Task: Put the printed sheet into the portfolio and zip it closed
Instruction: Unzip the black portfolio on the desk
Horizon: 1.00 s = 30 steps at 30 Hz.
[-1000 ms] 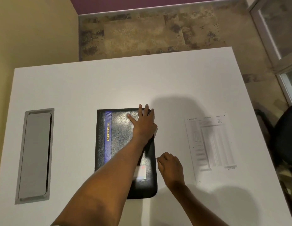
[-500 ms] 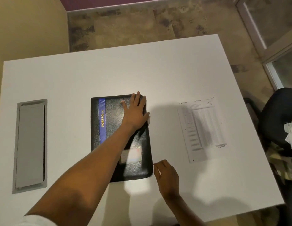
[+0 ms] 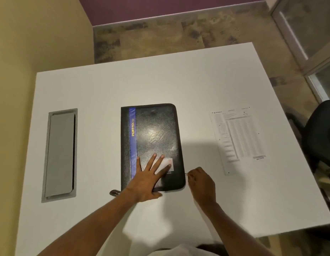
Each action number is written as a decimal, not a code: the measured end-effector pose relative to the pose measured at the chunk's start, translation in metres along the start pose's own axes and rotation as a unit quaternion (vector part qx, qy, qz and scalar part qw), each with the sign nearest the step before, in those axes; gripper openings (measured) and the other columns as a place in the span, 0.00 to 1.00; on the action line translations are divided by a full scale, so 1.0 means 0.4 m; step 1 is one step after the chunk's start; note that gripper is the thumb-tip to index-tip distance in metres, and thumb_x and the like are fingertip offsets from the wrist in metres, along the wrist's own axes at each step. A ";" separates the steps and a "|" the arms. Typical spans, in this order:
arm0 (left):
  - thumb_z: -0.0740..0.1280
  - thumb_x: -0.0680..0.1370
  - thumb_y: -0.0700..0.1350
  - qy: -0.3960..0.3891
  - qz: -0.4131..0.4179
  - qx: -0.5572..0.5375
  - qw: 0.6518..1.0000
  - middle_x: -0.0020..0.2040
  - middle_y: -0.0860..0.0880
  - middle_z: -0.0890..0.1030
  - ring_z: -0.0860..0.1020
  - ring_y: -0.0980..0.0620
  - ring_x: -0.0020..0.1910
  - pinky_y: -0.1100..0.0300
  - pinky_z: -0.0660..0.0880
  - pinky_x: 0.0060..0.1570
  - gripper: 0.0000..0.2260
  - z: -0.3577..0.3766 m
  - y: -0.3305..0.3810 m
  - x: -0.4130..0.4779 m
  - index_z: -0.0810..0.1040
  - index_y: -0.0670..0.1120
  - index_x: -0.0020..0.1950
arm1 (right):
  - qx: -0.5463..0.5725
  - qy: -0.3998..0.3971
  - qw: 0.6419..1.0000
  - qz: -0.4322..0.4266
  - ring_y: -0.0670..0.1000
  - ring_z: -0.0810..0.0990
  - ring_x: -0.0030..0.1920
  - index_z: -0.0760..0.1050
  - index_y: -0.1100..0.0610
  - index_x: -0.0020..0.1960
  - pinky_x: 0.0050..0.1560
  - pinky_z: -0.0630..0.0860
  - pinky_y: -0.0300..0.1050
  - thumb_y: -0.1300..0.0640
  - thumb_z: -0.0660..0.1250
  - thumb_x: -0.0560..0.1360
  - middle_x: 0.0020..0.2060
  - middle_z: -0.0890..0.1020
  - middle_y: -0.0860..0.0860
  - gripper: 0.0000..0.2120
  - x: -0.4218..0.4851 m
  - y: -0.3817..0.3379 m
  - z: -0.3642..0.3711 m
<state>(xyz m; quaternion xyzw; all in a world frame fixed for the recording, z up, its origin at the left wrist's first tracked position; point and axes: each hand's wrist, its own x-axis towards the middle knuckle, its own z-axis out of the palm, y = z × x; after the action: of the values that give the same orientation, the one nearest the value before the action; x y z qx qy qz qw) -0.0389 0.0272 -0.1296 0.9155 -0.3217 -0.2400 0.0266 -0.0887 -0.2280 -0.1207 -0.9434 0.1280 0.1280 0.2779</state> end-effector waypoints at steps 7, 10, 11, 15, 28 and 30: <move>0.70 0.71 0.69 -0.019 -0.019 -0.008 1.000 0.87 0.47 0.42 0.38 0.36 0.84 0.17 0.48 0.70 0.51 -0.017 0.007 -0.019 0.44 0.59 0.85 | 0.005 0.010 1.000 0.014 0.51 0.81 0.41 0.81 0.50 0.46 0.42 0.79 0.47 0.56 0.64 0.80 0.45 0.82 0.46 0.07 -0.023 -0.002 -0.003; 0.71 0.72 0.69 -0.017 -0.020 -0.010 1.000 0.87 0.46 0.44 0.40 0.35 0.85 0.17 0.50 0.71 0.50 -0.026 0.020 -0.008 0.46 0.59 0.85 | 0.009 0.030 0.999 0.011 0.51 0.80 0.40 0.78 0.50 0.44 0.40 0.78 0.48 0.56 0.65 0.79 0.43 0.81 0.46 0.06 -0.052 -0.001 0.003; 0.71 0.72 0.68 -0.018 -0.020 -0.009 1.000 0.87 0.46 0.45 0.41 0.35 0.85 0.17 0.50 0.70 0.50 -0.030 0.027 -0.002 0.46 0.58 0.85 | 0.011 0.038 0.999 0.011 0.53 0.80 0.40 0.78 0.51 0.44 0.40 0.78 0.49 0.57 0.65 0.78 0.43 0.80 0.47 0.06 -0.064 0.000 0.007; 0.68 0.73 0.69 -0.022 -0.020 -0.017 0.999 0.87 0.45 0.46 0.42 0.33 0.84 0.15 0.50 0.69 0.47 -0.044 0.052 0.024 0.46 0.59 0.84 | 0.043 0.081 0.995 0.032 0.55 0.80 0.39 0.79 0.52 0.46 0.38 0.79 0.52 0.60 0.67 0.78 0.42 0.80 0.48 0.04 -0.119 0.008 0.036; 0.61 0.77 0.73 -0.026 -0.006 0.001 1.000 0.87 0.46 0.45 0.42 0.31 0.84 0.15 0.53 0.68 0.44 -0.052 0.054 0.042 0.42 0.59 0.84 | 0.047 0.039 0.998 -0.011 0.53 0.82 0.39 0.81 0.54 0.49 0.39 0.77 0.45 0.57 0.69 0.79 0.42 0.84 0.50 0.03 -0.227 -0.164 0.195; 0.63 0.77 0.71 -0.028 -0.005 0.000 1.000 0.87 0.46 0.45 0.43 0.31 0.84 0.15 0.53 0.68 0.45 -0.053 0.053 0.043 0.42 0.59 0.84 | 0.048 0.020 0.998 -0.019 0.54 0.82 0.39 0.81 0.55 0.47 0.40 0.79 0.47 0.57 0.69 0.79 0.41 0.85 0.51 0.03 -0.239 -0.200 0.217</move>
<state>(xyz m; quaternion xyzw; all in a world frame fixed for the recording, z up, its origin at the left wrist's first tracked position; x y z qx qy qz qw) -0.0299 -0.0020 -0.1138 0.9099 -0.3181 -0.2658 0.0161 -0.1680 -0.0982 -0.1221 -0.9338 0.1212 0.0974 0.3222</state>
